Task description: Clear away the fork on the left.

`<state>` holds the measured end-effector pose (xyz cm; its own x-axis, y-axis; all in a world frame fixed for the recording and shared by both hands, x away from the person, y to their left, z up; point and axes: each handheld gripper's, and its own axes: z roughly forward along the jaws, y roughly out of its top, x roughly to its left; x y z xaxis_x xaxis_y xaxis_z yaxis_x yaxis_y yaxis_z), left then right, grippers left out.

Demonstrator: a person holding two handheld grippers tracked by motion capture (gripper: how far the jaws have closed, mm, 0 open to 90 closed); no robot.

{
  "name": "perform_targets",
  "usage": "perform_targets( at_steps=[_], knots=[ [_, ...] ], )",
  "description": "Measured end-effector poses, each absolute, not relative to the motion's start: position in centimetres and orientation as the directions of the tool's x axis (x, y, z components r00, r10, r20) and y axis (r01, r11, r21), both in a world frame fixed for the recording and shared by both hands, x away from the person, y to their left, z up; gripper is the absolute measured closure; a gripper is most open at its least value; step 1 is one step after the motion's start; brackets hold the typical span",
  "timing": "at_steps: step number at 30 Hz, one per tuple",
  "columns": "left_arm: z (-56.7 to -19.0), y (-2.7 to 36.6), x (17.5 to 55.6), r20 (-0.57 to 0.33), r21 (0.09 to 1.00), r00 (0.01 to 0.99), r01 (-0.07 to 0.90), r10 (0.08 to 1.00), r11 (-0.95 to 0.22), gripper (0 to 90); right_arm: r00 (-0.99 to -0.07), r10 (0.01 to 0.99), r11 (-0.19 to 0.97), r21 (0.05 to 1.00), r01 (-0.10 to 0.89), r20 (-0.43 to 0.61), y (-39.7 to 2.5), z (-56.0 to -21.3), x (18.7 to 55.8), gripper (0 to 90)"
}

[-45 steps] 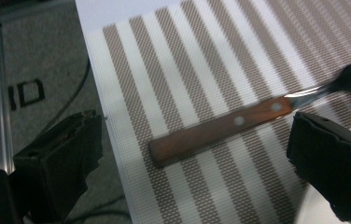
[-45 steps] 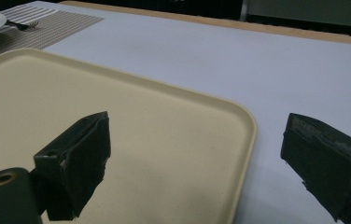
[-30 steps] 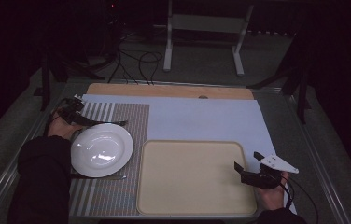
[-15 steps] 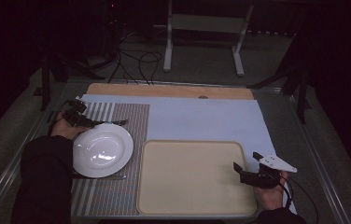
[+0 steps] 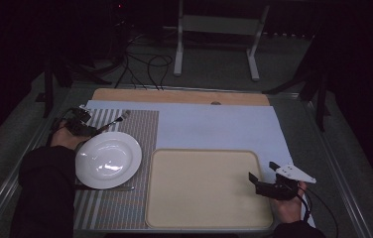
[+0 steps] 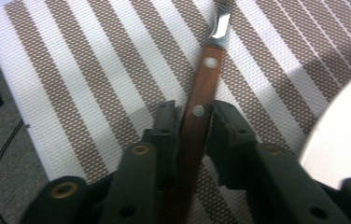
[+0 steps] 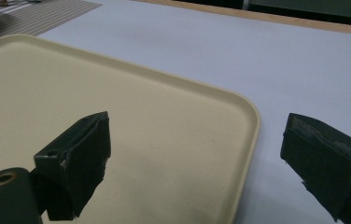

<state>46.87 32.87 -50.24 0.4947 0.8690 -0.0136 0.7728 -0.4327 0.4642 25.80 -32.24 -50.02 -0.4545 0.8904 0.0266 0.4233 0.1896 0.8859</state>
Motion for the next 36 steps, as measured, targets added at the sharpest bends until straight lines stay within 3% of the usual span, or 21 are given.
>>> perform_targets(
  at_steps=[7,11,15,36],
  knots=[
    [-50.5,32.7,46.3,-0.016,0.492,0.436,0.787,0.900,-0.372,76.3,-0.450,0.893,0.189,0.885,0.425,0.025,-32.3,-50.0,25.9,8.4],
    [-50.2,32.9,46.5,-0.067,0.471,0.389,0.824,0.919,-0.315,76.4,-0.445,0.895,0.184,0.886,0.426,0.029,-32.4,-50.0,25.8,8.4],
    [-49.5,32.7,46.5,-0.039,0.460,0.388,0.825,0.921,-0.329,76.5,-0.450,0.893,0.187,0.887,0.423,0.026,-32.4,-50.0,25.9,8.4],
    [-43.1,31.6,43.2,-0.030,0.639,0.406,0.710,0.913,-0.295,76.6,-0.433,0.901,0.160,0.907,0.389,0.027,-32.6,-49.6,25.6,8.6]
  ],
)
